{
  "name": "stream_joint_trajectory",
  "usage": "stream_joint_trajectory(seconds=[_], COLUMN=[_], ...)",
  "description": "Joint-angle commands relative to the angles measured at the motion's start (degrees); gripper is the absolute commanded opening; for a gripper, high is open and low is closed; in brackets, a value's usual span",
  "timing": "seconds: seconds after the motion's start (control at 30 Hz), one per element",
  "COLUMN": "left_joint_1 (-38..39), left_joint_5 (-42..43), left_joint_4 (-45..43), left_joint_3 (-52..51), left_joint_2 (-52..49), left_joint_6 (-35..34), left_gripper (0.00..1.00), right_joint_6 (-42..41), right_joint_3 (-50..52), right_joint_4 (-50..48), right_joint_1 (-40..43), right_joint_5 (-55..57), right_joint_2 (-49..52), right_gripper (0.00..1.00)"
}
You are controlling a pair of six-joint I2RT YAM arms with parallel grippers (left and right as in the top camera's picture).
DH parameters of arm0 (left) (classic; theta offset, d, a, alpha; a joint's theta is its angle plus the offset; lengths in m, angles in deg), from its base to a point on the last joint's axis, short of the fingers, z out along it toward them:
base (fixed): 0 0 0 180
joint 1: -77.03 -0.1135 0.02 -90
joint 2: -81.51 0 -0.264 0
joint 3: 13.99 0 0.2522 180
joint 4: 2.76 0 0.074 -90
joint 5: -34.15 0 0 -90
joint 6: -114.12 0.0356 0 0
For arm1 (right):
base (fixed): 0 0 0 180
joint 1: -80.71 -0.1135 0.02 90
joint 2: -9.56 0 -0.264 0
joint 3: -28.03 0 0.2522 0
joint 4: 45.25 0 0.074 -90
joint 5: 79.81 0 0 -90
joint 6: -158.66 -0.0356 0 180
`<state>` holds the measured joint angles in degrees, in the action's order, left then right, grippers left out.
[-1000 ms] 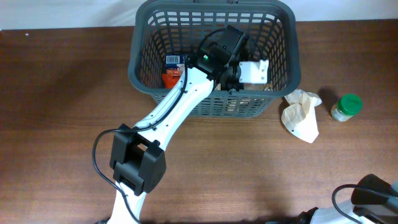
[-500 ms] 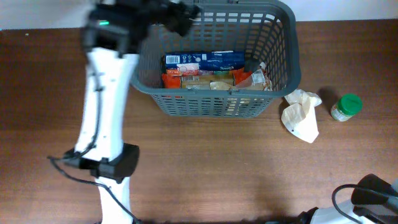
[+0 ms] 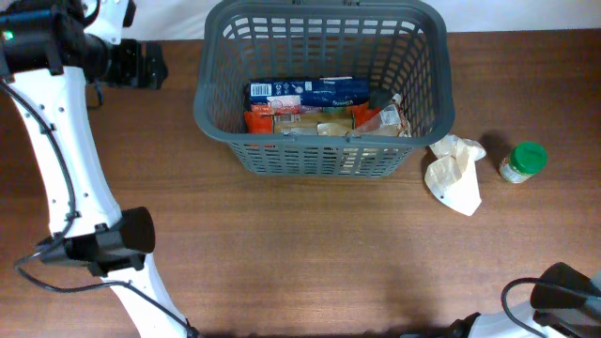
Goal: Pack container
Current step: 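Move the right gripper to the green-lidded jar and grasp it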
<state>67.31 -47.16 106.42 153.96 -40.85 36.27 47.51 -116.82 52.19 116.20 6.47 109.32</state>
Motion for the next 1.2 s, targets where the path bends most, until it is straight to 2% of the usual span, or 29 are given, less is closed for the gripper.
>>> stream_joint_trajectory(seconds=[0.0,0.23,0.37,0.4,0.47,0.53,0.57,0.67,0.8,1.0,1.17], left_joint_1=[-2.14,-2.05,-2.05,-2.08,-2.05,-2.05,-2.05,-2.05,-2.05,-2.05,-2.05], left_joint_5=[-2.93,-2.95,-2.95,-2.97,-2.95,-2.95,-2.97,-2.95,-2.97,-2.95,-2.95], left_joint_4=[-2.34,-8.0,-8.87,-8.87,-8.87,-8.87,-8.87,-8.87,-8.87,-8.87,-8.87], left_joint_3=[-6.97,-17.33,-17.88,-17.86,-17.88,-17.86,-17.86,-17.86,-17.86,-17.86,-17.86], left_joint_2=[0.09,0.09,0.09,0.09,0.09,0.09,0.09,0.09,0.09,0.09,0.09], left_joint_6=[-0.96,-0.96,-0.96,-0.96,-0.96,-0.96,-0.96,-0.96,-0.96,-0.96,-0.96], left_gripper=[0.99,0.99,0.99,0.99,0.99,0.99,0.99,0.99,0.99,0.99,0.99], right_joint_6=[-0.55,-0.81,-0.76,-0.83,-0.85,-1.16,-4.59,-4.57,-0.11,-0.11,1.4], right_joint_3=[-0.48,0.39,0.44,0.44,0.44,0.44,0.44,0.44,0.44,0.79,7.1], right_joint_4=[-0.35,3.19,6.1,5.9,5.46,5.35,6.19,6.32,5.07,4.44,0.48], right_joint_1=[0.15,-1.07,-3.74,-5.25,-7.08,-8.48,-9.31,-9.6,-9.57,-8.85,-8.74], right_joint_5=[0.46,2.27,1.68,1.64,1.68,3.61,8.11,10.91,11.87,11.08,8.66], right_joint_2=[0.74,6.51,11.3,13.79,16.63,18.97,21.14,24.35,28.61,33.53,35.19], right_gripper=[0.99,0.99,0.99,0.89,0.86,0.86,0.88,0.94,0.98,0.99,0.99])
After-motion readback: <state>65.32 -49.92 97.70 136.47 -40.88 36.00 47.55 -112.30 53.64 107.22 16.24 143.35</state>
